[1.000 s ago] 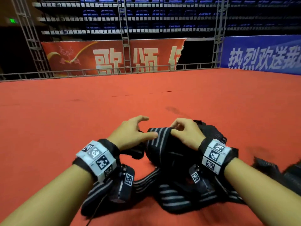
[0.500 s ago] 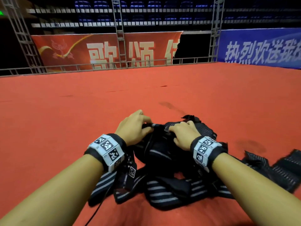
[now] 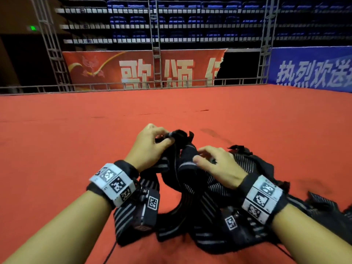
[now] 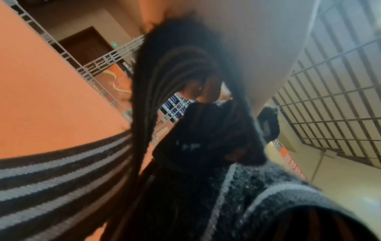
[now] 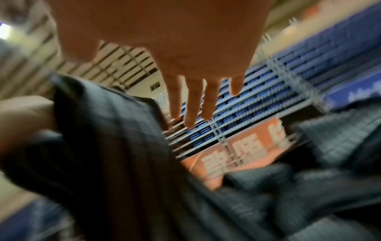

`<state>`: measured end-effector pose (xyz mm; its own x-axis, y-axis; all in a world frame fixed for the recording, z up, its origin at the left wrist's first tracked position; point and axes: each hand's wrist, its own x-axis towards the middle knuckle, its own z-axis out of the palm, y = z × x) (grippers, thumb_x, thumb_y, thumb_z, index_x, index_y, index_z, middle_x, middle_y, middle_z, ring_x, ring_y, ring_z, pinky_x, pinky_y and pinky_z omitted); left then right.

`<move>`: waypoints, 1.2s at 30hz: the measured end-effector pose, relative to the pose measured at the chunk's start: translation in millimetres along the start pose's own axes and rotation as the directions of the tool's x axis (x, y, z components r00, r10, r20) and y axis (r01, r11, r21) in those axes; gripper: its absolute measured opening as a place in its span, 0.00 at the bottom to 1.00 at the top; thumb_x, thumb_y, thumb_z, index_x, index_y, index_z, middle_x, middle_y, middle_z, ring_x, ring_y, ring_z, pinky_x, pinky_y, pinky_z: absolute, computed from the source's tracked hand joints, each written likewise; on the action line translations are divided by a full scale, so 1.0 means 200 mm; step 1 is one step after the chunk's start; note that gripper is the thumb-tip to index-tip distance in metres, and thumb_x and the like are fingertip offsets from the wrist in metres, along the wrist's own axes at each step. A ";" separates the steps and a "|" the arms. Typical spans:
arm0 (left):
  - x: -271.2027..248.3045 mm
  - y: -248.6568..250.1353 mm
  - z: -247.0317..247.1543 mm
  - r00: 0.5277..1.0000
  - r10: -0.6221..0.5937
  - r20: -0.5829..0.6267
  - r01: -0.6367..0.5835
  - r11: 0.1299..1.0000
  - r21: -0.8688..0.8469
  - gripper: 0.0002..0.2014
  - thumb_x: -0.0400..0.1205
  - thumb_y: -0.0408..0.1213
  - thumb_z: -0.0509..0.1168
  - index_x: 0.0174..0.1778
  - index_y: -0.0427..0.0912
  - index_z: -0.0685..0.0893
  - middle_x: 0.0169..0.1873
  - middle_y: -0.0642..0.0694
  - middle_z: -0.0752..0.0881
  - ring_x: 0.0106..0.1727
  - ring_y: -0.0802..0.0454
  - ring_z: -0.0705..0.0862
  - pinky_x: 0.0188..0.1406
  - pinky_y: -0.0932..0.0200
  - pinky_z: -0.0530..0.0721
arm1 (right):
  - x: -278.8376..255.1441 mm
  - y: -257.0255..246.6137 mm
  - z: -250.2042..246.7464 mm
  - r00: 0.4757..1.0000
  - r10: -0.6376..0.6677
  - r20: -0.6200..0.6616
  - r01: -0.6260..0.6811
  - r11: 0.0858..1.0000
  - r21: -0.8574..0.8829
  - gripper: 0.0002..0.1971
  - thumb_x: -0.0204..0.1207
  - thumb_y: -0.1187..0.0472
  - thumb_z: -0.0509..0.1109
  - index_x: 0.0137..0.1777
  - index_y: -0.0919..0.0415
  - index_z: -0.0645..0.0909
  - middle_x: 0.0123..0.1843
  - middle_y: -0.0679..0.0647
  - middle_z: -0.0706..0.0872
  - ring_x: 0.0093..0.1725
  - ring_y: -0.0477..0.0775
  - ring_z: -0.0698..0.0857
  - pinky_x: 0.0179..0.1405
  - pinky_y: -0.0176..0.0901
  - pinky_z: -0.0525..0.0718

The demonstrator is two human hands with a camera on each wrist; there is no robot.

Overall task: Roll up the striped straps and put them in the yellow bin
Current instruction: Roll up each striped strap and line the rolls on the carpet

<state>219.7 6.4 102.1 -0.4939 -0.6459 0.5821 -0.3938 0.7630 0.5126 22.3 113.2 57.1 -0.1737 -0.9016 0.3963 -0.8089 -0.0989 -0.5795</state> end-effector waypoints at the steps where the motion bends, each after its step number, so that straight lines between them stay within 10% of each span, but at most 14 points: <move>1: -0.01 0.01 0.00 1.000 0.004 -0.001 -0.004 1.000 -0.005 0.02 0.81 0.36 0.71 0.45 0.44 0.88 0.41 0.42 0.77 0.47 0.48 0.77 0.44 0.60 0.67 | 0.01 -0.07 0.04 0.999 0.000 0.048 -0.003 0.998 0.060 0.31 0.60 0.23 0.57 0.45 0.48 0.81 0.38 0.40 0.84 0.42 0.42 0.81 0.51 0.50 0.77; 7: -0.06 -0.07 -0.17 0.988 -0.045 -0.146 0.033 0.996 -0.085 0.07 0.78 0.44 0.68 0.40 0.45 0.86 0.40 0.40 0.79 0.46 0.46 0.79 0.45 0.58 0.68 | 0.07 -0.05 0.02 0.994 0.029 0.103 -0.002 0.968 -0.251 0.13 0.74 0.51 0.72 0.33 0.47 0.71 0.35 0.42 0.81 0.45 0.55 0.83 0.47 0.49 0.77; 9: -0.03 -0.08 -0.23 0.973 -0.089 -0.211 0.059 0.988 -0.142 0.05 0.76 0.46 0.66 0.38 0.51 0.84 0.42 0.36 0.81 0.47 0.43 0.79 0.47 0.57 0.69 | 0.05 0.11 -0.09 0.967 0.256 0.005 -0.221 0.844 -0.489 0.05 0.74 0.51 0.69 0.44 0.49 0.75 0.50 0.51 0.87 0.57 0.60 0.84 0.55 0.51 0.78; 12: -0.05 -0.06 -0.29 0.976 -0.093 -0.195 0.052 0.977 -0.207 0.05 0.77 0.45 0.68 0.37 0.61 0.82 0.45 0.33 0.81 0.49 0.44 0.80 0.48 0.56 0.70 | 0.03 0.25 -0.20 0.828 0.511 -0.232 -0.539 0.609 -0.582 0.25 0.70 0.54 0.70 0.67 0.56 0.70 0.68 0.62 0.76 0.68 0.66 0.74 0.68 0.57 0.73; 16: -0.07 0.01 -0.28 0.982 -0.065 -0.177 0.005 0.948 -0.318 0.10 0.80 0.40 0.71 0.38 0.62 0.84 0.48 0.32 0.80 0.46 0.52 0.79 0.48 0.61 0.73 | 0.06 0.03 -0.13 0.979 0.174 -0.109 -0.187 0.976 -0.115 0.30 0.73 0.46 0.74 0.72 0.57 0.71 0.64 0.55 0.80 0.64 0.55 0.79 0.65 0.51 0.77; 18: -0.09 0.04 -0.27 0.985 -0.053 -0.162 -0.009 0.934 -0.357 0.10 0.79 0.42 0.71 0.37 0.64 0.85 0.48 0.33 0.81 0.46 0.52 0.79 0.49 0.59 0.75 | 0.07 -0.20 -0.04 0.993 0.108 0.042 -0.115 0.938 0.326 0.29 0.73 0.39 0.71 0.68 0.54 0.73 0.59 0.51 0.84 0.60 0.50 0.83 0.59 0.43 0.78; 21: -0.12 0.09 -0.28 0.988 -0.034 -0.152 -0.030 0.916 -0.400 0.05 0.76 0.46 0.69 0.36 0.63 0.87 0.42 0.45 0.82 0.44 0.54 0.79 0.50 0.53 0.78 | 0.10 -0.46 0.05 0.998 0.065 -0.019 -0.036 0.750 0.661 0.08 0.79 0.54 0.69 0.54 0.55 0.79 0.47 0.53 0.87 0.46 0.52 0.86 0.47 0.45 0.78; 25: -0.18 0.09 -0.33 0.993 -0.031 -0.115 -0.027 0.885 -0.466 0.03 0.81 0.36 0.72 0.44 0.49 0.87 0.29 0.59 0.78 0.31 0.61 0.76 0.37 0.63 0.76 | 0.14 -0.64 0.07 0.955 0.042 -0.293 0.185 0.690 0.700 0.08 0.78 0.70 0.70 0.43 0.55 0.82 0.36 0.49 0.86 0.30 0.41 0.83 0.32 0.36 0.81; 29: -0.23 0.04 -0.40 0.990 -0.062 -0.128 0.032 0.974 -0.226 0.10 0.77 0.47 0.75 0.51 0.50 0.86 0.32 0.52 0.73 0.31 0.57 0.72 0.32 0.65 0.70 | 0.16 -0.70 0.01 0.923 -0.040 -0.382 0.281 0.748 0.601 0.08 0.75 0.73 0.72 0.45 0.60 0.82 0.40 0.52 0.87 0.39 0.46 0.86 0.42 0.41 0.86; 36: -0.26 0.02 -0.55 0.982 -0.124 -0.145 0.121 0.992 -0.029 0.06 0.73 0.35 0.72 0.31 0.48 0.87 0.26 0.54 0.86 0.30 0.63 0.81 0.32 0.64 0.75 | 0.19 -0.70 -0.15 0.814 0.042 -0.579 0.275 0.851 0.448 0.03 0.64 0.61 0.70 0.36 0.54 0.78 0.35 0.51 0.82 0.36 0.50 0.80 0.38 0.52 0.83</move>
<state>329.0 40.8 142.4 -0.3236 -0.7323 0.5993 -0.4282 0.6781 0.5974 111.9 106.2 174.7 -0.5008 -0.4942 0.7106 -0.4844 -0.5203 -0.7033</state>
